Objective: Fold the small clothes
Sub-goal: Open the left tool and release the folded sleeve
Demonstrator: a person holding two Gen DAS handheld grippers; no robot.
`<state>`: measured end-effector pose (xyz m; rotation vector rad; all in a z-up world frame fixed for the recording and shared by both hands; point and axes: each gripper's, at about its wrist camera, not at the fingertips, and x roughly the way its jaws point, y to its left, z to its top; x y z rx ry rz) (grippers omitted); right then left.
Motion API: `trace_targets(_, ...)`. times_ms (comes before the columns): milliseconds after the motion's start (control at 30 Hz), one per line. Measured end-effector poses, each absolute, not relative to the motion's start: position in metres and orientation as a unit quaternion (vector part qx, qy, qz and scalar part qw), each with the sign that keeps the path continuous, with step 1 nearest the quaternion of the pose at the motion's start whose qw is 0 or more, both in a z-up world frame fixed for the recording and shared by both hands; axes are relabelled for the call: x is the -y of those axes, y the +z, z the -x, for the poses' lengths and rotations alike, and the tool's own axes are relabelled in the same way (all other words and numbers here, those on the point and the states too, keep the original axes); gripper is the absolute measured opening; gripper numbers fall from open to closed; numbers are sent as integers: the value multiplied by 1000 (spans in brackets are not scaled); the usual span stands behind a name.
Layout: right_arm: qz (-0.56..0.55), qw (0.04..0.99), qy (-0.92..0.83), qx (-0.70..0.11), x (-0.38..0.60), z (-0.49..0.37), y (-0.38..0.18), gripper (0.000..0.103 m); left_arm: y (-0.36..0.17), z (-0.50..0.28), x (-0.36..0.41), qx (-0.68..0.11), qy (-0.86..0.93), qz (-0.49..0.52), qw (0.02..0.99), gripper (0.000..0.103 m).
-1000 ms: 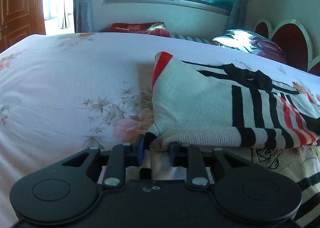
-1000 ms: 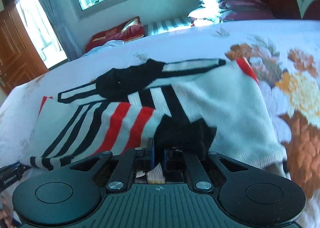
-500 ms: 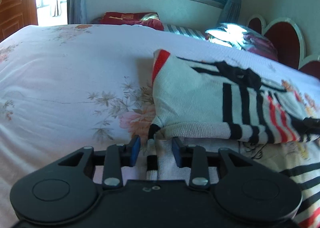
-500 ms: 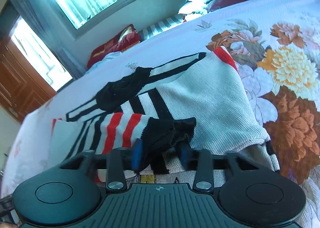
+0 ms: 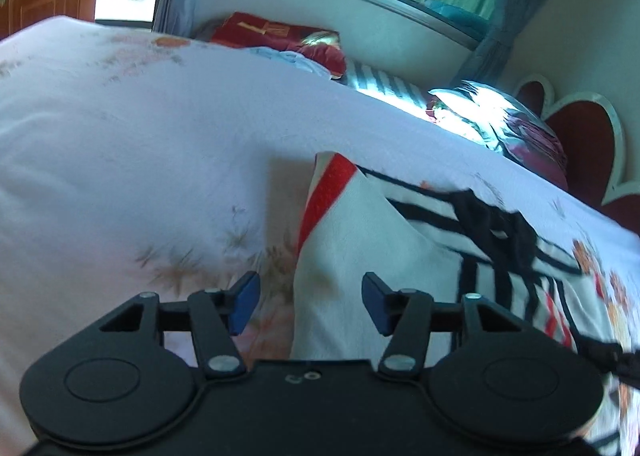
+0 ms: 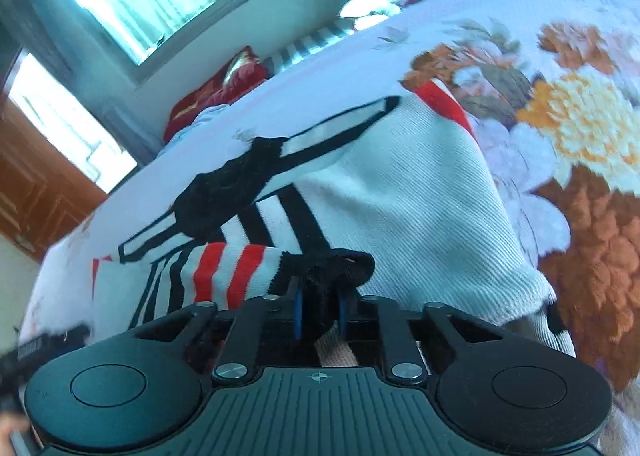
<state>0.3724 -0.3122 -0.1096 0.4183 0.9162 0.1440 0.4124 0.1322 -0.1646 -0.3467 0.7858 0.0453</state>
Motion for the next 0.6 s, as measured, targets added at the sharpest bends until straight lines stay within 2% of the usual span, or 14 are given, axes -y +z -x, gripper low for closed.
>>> trace_targets(67,-158,887,77,-427,301,-372,-105,11,-171,-429,-133,-385,24,179,905,52)
trace_targets(133,-114,906,84,-400,291,-368,-97,11,-176,-445,-133,-385,23,183,904,47)
trace_targets(167,-97,914,88,-383,287,-365,-93,11,-178,-451,-133,-383,23,186,905,42)
trace_targets(200,-82,921,91,-370,284,-364,-89,11,-179,-456,-134,-378,21,188,906,32)
trace_targets(300,-48,932,83,-349,281,-363,-87,11,-179,-464,-133,-358,33,180,916,14)
trace_targets(467,-24,909,65,-412,283,-371,-123,11,-190,-468,-137,-350,59,171,919,13)
trace_targets(600,-37,915,57,-398,290,-366,-112,15,-180,-464,-132,-344,72,144,925,24)
